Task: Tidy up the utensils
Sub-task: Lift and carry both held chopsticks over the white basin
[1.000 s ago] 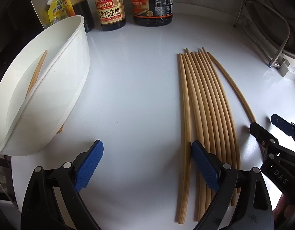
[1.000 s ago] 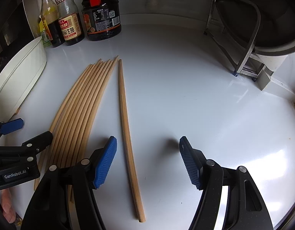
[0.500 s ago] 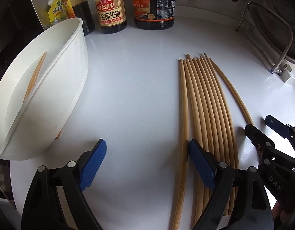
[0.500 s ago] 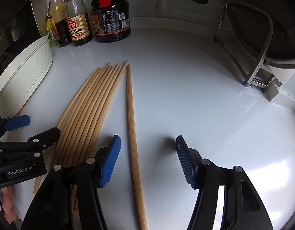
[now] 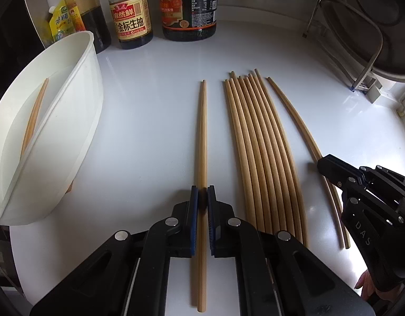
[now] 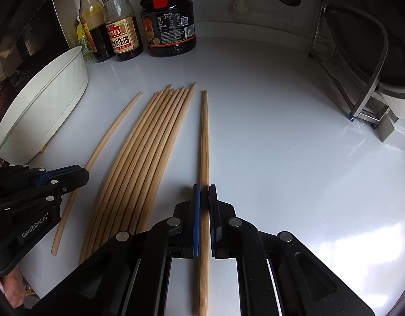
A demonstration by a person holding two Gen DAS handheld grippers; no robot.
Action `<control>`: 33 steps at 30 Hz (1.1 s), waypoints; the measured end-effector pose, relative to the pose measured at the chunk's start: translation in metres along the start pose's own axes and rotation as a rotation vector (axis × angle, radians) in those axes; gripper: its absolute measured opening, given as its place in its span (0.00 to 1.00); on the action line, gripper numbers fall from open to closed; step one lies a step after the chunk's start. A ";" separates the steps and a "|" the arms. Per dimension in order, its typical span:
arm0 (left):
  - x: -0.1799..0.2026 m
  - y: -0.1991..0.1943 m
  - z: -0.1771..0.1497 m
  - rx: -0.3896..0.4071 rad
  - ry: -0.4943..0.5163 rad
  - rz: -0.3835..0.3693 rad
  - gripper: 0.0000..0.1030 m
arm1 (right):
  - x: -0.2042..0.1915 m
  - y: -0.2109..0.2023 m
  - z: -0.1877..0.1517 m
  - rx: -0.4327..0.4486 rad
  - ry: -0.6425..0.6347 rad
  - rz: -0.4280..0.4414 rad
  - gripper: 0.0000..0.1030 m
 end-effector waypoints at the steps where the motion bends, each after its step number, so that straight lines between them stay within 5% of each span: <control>1: -0.001 -0.004 0.002 0.005 -0.002 -0.007 0.07 | 0.000 -0.003 0.001 0.005 0.009 0.003 0.06; 14: -0.033 -0.084 0.048 0.120 -0.043 -0.091 0.07 | -0.033 -0.063 0.058 0.099 0.020 0.040 0.06; 25: -0.169 -0.119 0.073 0.182 -0.160 0.057 0.07 | -0.156 -0.047 0.122 0.116 -0.064 0.216 0.06; 33: -0.249 -0.091 0.060 0.108 -0.232 0.097 0.07 | -0.241 0.002 0.142 0.023 -0.104 0.277 0.06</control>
Point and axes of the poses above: each gripper's, at about its wrist camera, not at the fingertips, and y roughly the way its jaws point, x to its right, z to its top, the point moved 5 cm from there along y, roughly the way its jaws point, and after that the axes turned 7 degrees about x, right-handed, at the moved point
